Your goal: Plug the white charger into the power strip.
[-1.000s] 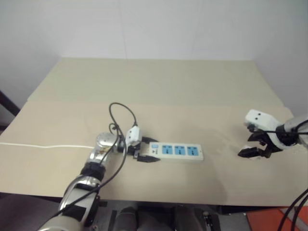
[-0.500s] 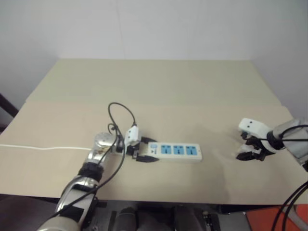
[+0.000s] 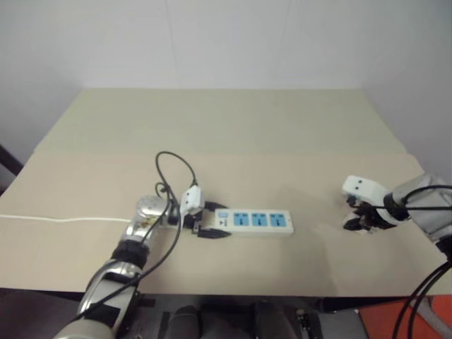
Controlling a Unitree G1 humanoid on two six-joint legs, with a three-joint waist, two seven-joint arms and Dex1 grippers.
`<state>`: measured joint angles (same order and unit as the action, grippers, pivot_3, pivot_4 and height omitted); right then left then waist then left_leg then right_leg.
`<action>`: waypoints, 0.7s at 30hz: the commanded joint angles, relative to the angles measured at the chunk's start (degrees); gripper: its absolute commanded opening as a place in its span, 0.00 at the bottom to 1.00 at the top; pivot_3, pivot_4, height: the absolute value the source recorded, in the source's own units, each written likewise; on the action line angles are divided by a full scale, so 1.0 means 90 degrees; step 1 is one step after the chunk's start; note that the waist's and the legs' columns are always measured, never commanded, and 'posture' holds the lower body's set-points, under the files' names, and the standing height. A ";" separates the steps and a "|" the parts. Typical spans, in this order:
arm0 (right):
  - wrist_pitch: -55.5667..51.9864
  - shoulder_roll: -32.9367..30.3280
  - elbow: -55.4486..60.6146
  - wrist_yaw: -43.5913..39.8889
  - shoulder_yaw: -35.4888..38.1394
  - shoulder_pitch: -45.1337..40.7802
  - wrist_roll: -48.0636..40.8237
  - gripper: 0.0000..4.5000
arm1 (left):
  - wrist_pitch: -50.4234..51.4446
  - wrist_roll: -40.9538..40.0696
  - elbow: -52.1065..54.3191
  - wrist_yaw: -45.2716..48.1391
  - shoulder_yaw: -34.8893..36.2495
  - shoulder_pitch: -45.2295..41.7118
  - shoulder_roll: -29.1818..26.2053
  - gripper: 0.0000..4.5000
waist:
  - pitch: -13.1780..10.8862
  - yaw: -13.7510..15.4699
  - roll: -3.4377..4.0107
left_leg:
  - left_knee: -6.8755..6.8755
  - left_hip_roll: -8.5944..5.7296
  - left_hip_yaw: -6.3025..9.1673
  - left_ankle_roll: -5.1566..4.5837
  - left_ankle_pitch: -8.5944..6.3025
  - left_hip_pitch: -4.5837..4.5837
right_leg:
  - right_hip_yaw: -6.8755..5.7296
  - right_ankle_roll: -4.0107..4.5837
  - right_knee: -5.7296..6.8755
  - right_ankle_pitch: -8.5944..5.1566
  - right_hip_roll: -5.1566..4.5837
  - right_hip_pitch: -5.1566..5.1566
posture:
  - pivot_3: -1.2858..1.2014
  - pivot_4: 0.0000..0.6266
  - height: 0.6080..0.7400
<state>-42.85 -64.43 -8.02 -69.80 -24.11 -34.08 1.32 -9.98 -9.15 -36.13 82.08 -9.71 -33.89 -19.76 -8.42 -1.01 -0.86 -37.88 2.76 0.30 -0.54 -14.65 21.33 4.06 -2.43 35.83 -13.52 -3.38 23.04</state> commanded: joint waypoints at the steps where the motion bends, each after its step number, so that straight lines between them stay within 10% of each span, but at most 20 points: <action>1: 0.0070 0.0110 0.0212 0.0217 0.0310 -0.0104 0.0129 0.26 | 0.0027 0.0097 -0.0044 0.0003 -0.0114 -0.0020 -0.0072 0.73 | 0.0000 -0.0008 0.0000 | 0.0000 0.0000 0.0000 0.0000 0.0000 0.0000 | 0.0000 0.0000 0.0001 0.0000 0.0000 0.0001 | 0.52 0.24 1.00; 12: 0.0238 0.2459 0.1540 0.1243 0.2648 -0.0640 -0.1848 0.26 | 0.0007 0.0075 -0.0043 0.0086 -0.0108 -0.0060 -0.0221 0.73 | 0.0000 0.0000 -0.0005 | 0.0004 0.0001 0.0011 -0.0001 0.0000 0.0007 | -0.0001 0.0003 0.0008 0.0001 0.0007 0.0008 | 0.52 0.24 1.00; 21: 0.1395 0.4798 0.1900 0.2596 0.2574 -0.0135 -0.2136 0.26 | 0.0136 0.0037 0.0162 0.0036 -0.0091 0.0006 -0.0299 0.73 | 0.0001 -0.0006 -0.0009 | 0.0004 0.0002 0.0011 -0.0001 0.0000 0.0011 | -0.0002 0.0006 0.0021 0.0001 0.0008 0.0017 | 0.52 0.24 1.00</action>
<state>-32.62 -21.43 6.61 -47.53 -1.61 -35.12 -16.88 -9.50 -9.25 -35.53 82.59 -10.18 -34.36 -21.15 -8.41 -1.06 -0.95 -37.84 2.78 0.41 -0.55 -14.65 21.43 4.04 -2.37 36.02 -13.51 -3.31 23.19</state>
